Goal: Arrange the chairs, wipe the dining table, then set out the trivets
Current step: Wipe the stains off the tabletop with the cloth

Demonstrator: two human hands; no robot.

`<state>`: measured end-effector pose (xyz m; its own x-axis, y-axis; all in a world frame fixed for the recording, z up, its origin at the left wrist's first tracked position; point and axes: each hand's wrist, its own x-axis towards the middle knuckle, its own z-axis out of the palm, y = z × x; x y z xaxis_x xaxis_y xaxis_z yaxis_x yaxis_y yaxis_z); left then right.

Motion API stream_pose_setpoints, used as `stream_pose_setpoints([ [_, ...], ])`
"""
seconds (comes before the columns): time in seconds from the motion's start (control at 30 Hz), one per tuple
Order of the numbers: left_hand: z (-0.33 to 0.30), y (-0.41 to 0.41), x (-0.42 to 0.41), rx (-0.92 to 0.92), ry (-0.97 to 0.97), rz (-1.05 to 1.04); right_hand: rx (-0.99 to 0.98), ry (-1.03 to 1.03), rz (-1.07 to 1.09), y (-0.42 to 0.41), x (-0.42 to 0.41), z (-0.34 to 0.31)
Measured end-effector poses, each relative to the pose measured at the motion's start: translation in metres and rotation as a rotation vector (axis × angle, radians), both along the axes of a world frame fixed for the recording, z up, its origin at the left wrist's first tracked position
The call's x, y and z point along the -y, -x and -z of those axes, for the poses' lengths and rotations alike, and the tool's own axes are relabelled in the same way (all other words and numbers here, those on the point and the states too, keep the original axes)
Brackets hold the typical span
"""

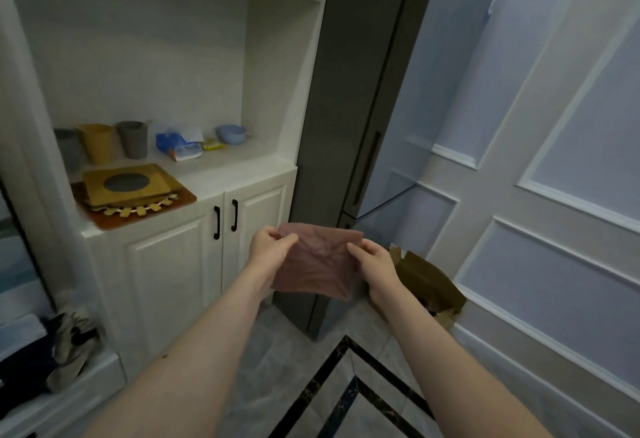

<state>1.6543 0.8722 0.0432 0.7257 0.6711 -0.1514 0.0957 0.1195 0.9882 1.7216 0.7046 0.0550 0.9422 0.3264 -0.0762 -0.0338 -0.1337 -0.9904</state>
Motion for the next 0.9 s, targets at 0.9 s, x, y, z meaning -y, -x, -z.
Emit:
stream_pose_setpoints([
  [0.9, -0.018, -0.358, -0.275, -0.062, -0.362, -0.335, 0.179, 0.082, -0.194, -0.389, -0.284, -0.002],
])
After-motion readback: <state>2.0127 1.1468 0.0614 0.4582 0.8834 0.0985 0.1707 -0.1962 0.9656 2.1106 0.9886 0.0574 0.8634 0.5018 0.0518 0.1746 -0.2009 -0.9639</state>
